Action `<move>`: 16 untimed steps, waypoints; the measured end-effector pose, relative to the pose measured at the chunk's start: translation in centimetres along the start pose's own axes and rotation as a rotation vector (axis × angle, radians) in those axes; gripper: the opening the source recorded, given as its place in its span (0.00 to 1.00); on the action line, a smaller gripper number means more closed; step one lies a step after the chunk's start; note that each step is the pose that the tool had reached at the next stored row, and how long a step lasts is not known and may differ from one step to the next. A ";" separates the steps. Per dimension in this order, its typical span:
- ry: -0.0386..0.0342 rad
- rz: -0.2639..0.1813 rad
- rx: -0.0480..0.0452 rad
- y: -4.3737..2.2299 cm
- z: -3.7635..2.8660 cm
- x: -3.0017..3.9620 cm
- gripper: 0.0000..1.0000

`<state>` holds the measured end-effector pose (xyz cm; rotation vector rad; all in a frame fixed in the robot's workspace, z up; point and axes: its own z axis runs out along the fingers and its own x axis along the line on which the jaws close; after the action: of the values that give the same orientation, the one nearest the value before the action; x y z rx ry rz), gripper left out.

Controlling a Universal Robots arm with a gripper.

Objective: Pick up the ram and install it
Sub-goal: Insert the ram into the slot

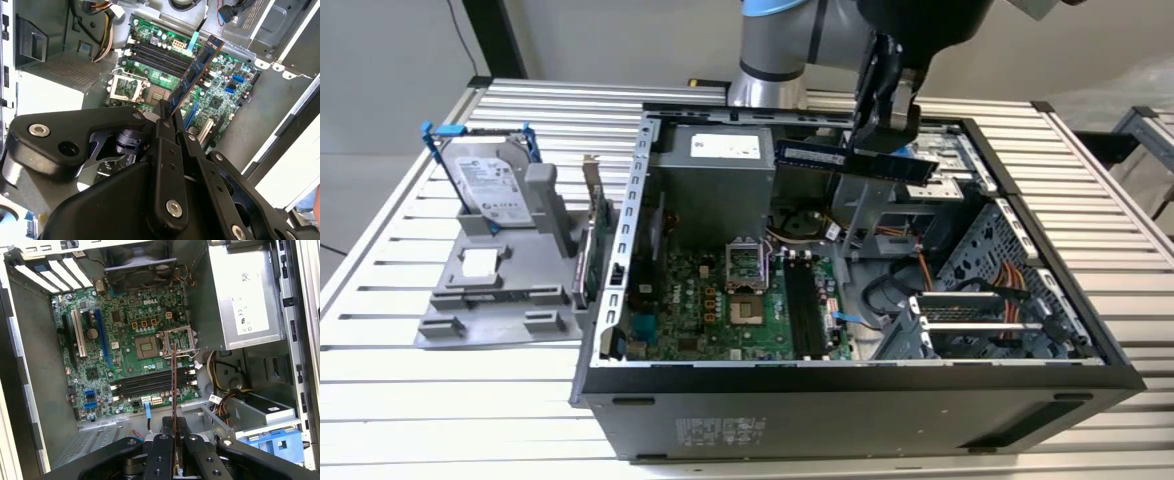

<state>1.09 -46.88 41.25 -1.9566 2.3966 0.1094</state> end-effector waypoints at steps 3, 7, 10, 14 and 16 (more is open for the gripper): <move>0.0001 0.000 -0.0002 0.00 0.00 0.00 0.00; 0.0000 0.005 0.0002 0.05 0.00 0.01 0.00; -0.0007 0.028 0.0020 0.10 0.00 0.02 0.00; -0.0017 0.063 0.0049 0.15 0.00 0.03 0.00; -0.0021 0.079 0.0062 0.18 0.01 0.04 0.00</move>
<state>0.91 -46.88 41.25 -1.8580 2.4706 0.1067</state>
